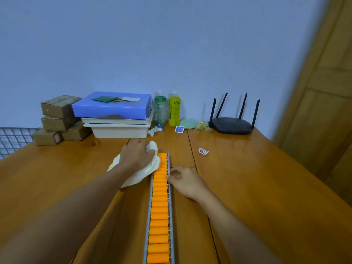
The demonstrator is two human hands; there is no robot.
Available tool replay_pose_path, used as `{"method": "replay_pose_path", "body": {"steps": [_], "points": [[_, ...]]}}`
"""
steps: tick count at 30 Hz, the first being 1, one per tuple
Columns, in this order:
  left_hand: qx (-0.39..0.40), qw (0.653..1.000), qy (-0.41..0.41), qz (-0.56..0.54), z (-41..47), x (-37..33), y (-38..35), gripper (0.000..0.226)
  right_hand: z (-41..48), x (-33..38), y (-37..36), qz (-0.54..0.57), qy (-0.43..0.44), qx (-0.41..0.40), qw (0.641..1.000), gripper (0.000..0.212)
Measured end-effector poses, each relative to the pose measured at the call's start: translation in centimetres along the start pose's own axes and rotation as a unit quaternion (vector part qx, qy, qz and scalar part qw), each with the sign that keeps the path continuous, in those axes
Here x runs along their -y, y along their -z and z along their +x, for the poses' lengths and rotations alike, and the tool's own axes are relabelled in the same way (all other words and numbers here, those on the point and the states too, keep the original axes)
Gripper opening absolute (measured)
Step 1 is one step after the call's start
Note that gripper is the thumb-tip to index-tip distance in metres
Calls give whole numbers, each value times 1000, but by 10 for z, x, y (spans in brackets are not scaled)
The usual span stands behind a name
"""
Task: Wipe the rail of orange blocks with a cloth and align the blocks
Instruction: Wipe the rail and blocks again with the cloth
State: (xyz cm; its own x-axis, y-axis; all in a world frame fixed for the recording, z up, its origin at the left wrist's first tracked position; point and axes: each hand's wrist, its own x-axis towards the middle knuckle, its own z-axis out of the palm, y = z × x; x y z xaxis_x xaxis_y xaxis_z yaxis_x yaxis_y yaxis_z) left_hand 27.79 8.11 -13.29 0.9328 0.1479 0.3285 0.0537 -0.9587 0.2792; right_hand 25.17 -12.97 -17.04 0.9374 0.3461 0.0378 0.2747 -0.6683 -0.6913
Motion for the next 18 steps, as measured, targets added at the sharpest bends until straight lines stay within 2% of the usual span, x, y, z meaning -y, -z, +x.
{"method": "replay_pose_path", "body": {"steps": [7,18], "points": [[3,1000,-8,-6,2,4,-13,43,2,-4,-2,-15,8,6,1000,43],[0,1000,-21,-3,-18,2,-10,40,-12,10,-11,-88,-20,-32,995,39]]}}
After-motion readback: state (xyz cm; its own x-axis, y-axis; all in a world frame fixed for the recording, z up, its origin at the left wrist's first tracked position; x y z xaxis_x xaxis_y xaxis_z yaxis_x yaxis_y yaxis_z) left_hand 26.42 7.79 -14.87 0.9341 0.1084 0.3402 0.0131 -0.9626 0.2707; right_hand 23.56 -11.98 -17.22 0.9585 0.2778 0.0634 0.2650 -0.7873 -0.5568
